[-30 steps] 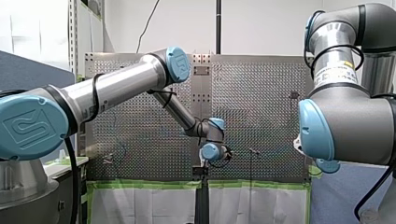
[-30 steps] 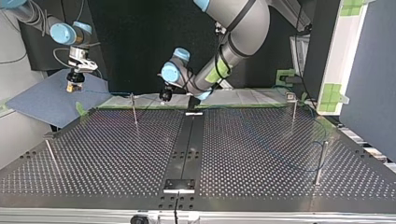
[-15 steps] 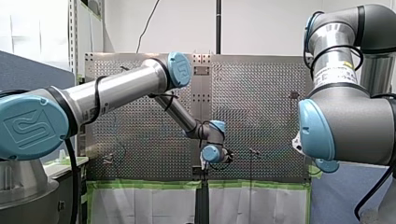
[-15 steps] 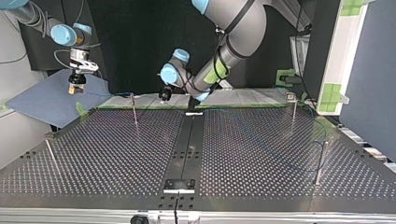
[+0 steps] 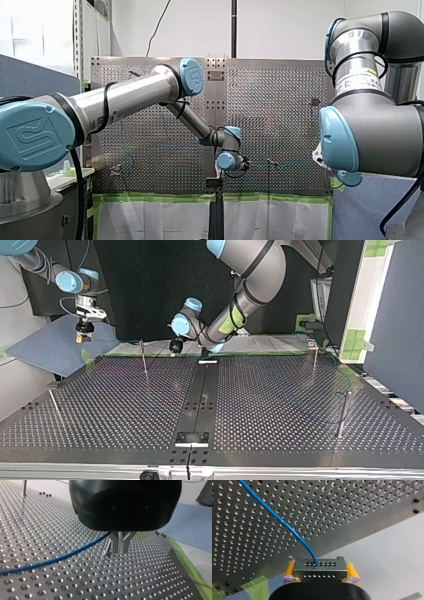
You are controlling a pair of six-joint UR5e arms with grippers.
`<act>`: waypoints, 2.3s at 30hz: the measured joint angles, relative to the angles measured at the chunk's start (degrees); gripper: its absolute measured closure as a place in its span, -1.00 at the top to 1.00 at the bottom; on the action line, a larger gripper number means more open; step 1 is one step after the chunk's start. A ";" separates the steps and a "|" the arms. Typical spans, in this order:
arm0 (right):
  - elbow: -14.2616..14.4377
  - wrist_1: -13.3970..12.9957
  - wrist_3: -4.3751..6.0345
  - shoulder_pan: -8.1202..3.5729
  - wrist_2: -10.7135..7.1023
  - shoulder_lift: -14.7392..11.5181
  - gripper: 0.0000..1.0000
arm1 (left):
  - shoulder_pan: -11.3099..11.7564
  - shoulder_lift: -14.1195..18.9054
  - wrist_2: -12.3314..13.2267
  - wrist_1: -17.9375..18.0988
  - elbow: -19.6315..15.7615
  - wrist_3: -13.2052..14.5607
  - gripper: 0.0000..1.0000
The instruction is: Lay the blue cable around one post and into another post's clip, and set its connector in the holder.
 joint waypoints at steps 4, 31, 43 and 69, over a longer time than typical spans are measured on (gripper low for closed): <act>-0.53 0.22 0.11 -0.03 0.03 0.07 -1.00 | 0.25 -0.01 0.29 -0.09 0.31 -0.01 -0.80; -4.96 1.30 1.01 0.16 -0.43 3.00 -1.00 | 0.59 -0.07 1.44 -0.46 2.55 0.44 -0.80; -7.73 2.51 1.62 0.14 -0.65 3.44 -1.00 | 0.95 -0.14 0.92 -1.00 3.52 1.00 -0.80; -12.14 4.21 1.78 0.08 -0.67 4.63 -1.00 | 1.13 -0.11 -4.74 -6.33 5.81 6.06 -0.85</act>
